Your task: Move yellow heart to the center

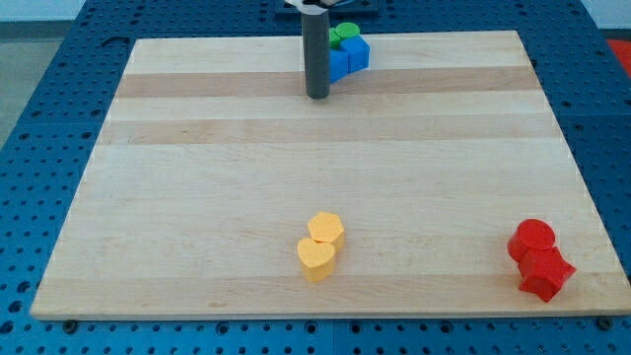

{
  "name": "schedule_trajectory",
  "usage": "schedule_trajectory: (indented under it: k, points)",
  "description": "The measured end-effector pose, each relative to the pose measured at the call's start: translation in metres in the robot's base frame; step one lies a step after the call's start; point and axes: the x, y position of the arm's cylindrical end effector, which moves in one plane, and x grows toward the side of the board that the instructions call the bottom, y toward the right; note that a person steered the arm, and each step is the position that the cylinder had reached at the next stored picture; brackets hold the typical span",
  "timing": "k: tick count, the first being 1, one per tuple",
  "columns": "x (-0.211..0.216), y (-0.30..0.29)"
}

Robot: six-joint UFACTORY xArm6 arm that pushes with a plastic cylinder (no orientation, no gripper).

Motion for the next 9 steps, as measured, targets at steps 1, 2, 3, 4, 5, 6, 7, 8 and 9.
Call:
schedule_trajectory:
  k: [1, 2, 3, 4, 5, 6, 7, 8, 9]
  points:
    - [-0.003, 0.008]
    - [-0.012, 0.008]
    - [-0.026, 0.008]
    - [-0.033, 0.008]
    - [-0.031, 0.007]
    - [0.013, 0.009]
    - [0.063, 0.043]
    - [0.128, 0.052]
    - [0.189, 0.052]
